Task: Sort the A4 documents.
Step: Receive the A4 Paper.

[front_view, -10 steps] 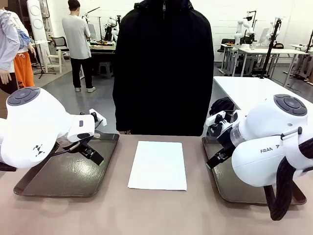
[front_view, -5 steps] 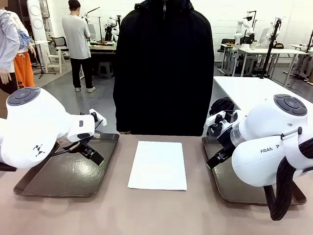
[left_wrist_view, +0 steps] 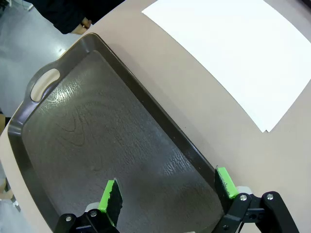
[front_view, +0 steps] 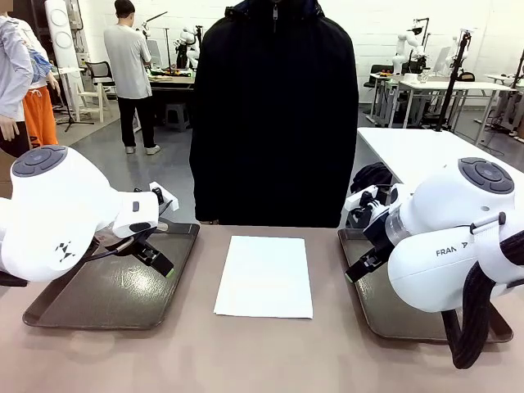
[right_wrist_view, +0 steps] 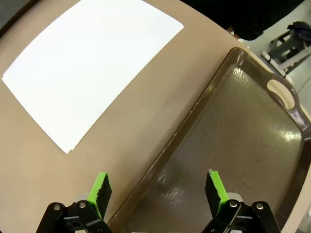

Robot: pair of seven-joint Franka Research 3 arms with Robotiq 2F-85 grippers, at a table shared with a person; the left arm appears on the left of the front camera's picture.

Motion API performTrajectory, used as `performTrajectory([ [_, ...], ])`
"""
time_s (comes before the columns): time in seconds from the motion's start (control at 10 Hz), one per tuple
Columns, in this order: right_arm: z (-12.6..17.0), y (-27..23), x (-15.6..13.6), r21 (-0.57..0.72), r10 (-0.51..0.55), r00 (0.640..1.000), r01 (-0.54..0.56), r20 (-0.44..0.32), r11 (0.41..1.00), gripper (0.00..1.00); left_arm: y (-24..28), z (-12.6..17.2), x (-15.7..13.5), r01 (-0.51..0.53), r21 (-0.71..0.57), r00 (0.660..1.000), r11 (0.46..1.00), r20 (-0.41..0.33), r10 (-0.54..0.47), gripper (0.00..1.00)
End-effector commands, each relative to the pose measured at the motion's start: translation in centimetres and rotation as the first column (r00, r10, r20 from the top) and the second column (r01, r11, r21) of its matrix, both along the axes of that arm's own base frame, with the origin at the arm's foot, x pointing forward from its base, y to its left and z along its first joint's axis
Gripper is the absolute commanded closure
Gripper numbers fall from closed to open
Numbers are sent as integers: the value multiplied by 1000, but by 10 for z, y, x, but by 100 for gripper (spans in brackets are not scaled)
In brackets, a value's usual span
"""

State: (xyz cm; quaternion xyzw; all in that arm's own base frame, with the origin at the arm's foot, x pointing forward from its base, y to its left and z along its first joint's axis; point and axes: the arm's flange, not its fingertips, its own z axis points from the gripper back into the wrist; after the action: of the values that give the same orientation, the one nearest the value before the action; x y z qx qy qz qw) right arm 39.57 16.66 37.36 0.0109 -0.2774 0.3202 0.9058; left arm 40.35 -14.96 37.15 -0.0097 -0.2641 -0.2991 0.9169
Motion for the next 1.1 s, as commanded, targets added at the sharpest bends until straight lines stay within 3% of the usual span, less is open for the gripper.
performTrajectory([
  [0.0, 0, 0, 0, 0, 0, 1000, 0, 0, 1000, 0, 0, 0, 0, 0, 0, 1000, 1000, 0, 0, 0],
  [0.3, 0, 0, 0, 0, 0, 1000, 0, 0, 1000, 0, 0, 0, 0, 0, 0, 1000, 1000, 0, 0, 0],
  [0.4, 12, -23, -5, 25, 0, 1000, 0, 16, 1000, 0, 16, 14, -8, 26, 1, 996, 1000, 81, -26, 0],
  [0.6, 46, -87, -14, 219, 26, 1000, -24, -6, 975, 0, 50, 55, -31, 51, -52, 983, 997, 178, -41, 0],
  [0.9, 91, -150, -36, 435, 70, 997, -80, 38, 897, 0, 97, 97, -55, 193, -235, 969, 952, 200, -147, 0],
  [1.0, 103, -160, -47, 473, 115, 989, -147, 97, 869, 0, 109, 109, -61, 224, -322, 961, 920, 227, -155, 0],
])
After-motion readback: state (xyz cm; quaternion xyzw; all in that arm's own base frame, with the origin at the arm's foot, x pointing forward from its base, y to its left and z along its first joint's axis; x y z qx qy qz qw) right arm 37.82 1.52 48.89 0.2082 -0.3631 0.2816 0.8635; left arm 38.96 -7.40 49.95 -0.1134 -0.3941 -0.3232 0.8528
